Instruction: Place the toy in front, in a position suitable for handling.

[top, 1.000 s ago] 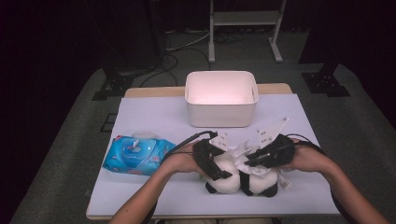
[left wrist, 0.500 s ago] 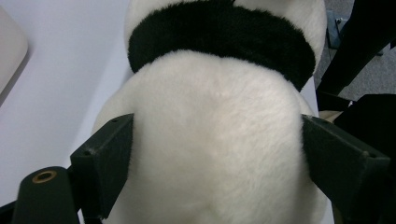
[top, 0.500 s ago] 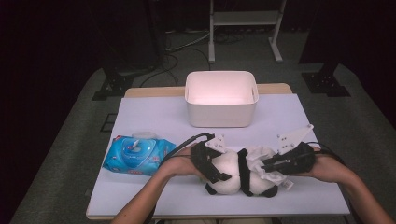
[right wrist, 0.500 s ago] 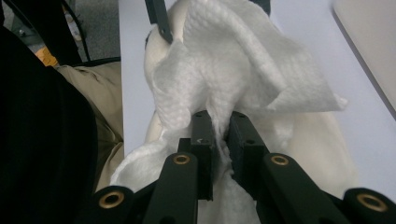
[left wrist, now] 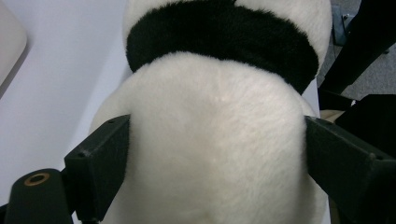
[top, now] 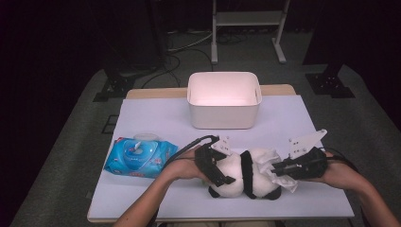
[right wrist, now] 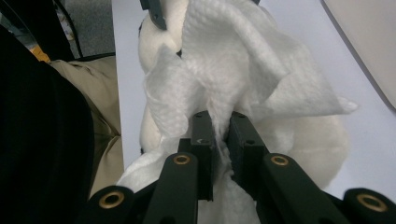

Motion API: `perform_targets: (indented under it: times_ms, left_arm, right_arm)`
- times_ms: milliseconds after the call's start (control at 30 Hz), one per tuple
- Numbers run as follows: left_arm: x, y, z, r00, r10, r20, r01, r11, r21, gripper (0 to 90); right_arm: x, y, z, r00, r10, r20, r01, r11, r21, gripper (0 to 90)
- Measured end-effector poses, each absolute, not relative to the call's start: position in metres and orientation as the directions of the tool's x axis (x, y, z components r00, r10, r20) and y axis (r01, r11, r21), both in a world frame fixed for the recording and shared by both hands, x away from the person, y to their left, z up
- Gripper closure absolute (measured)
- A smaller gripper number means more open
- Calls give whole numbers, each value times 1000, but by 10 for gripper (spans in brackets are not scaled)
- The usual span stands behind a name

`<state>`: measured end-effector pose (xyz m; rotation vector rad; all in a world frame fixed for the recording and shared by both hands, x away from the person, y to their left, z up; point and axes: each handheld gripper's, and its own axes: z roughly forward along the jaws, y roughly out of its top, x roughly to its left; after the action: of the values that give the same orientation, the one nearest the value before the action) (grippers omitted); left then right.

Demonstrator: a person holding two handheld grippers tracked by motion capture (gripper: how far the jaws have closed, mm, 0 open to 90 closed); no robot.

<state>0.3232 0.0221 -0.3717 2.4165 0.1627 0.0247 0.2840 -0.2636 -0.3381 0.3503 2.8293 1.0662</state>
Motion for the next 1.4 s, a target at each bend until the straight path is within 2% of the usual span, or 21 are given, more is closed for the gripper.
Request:
perform_targets:
  times_ms: [700,1000,1400]
  left_arm:
    - [324,18,-369,992,122,-15,103,-755,648,116]
    - [317,22,-371,992,124,-8,98,-743,662,119]
    - [311,27,-371,992,126,-14,102,-723,683,118]
  right_arm:
    - [294,-205,-336,-990,129,-50,69,776,627,806]
    - [316,-225,-329,-977,210,-38,138,757,639,806]
    - [306,-272,-331,-958,285,0,216,727,651,806]
